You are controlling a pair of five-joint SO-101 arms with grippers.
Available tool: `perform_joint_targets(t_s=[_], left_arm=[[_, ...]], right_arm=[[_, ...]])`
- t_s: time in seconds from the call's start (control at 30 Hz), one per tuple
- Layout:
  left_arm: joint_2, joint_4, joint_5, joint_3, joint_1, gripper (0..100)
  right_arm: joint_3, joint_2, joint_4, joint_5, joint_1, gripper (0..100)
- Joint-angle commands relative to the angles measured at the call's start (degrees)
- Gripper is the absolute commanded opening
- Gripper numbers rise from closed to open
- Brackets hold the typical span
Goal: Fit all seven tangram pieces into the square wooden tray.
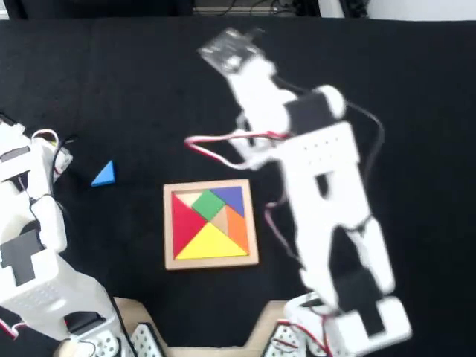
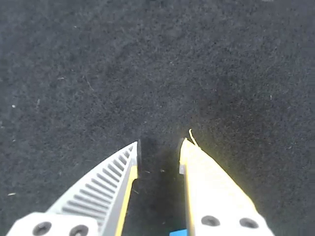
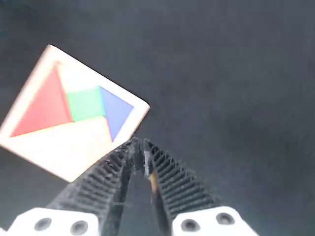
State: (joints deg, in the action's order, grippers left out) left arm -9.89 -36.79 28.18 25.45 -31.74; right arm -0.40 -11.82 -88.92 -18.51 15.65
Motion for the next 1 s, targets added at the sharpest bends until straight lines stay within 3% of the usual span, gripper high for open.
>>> perform_joint_targets(t_s=[0.0,0.17,0.37,0.53,0.67,0.83,0.97], left_arm=[[0.35,0.79,-3.25,-2.42,0.84,15],[0.35,0.79,-4.66,-2.51,2.59,15],[0.79,0.18,-6.51,-2.51,3.56,15],[4.75,-11.96,-23.30,-9.27,8.31,15],[8.09,-24.53,-38.86,-18.42,9.27,15],[5.27,-43.25,-64.09,-27.47,12.70,20],[-0.97,-47.21,-70.24,-33.63,12.88,27]], right_arm=[[19.74,-7.25,15.47,2.90,-7.65,1.1],[35.56,-8.22,34.46,12.13,-13.36,1.1],[45.93,-5.32,50.11,16.00,-13.63,1.1],[44.44,5.58,56.79,13.54,-15.82,1.1],[34.15,13.85,49.76,15.30,-20.48,1.1],[23.16,22.90,42.90,18.29,-24.35,1.1],[17.10,27.30,37.54,18.64,-24.62,1.1]])
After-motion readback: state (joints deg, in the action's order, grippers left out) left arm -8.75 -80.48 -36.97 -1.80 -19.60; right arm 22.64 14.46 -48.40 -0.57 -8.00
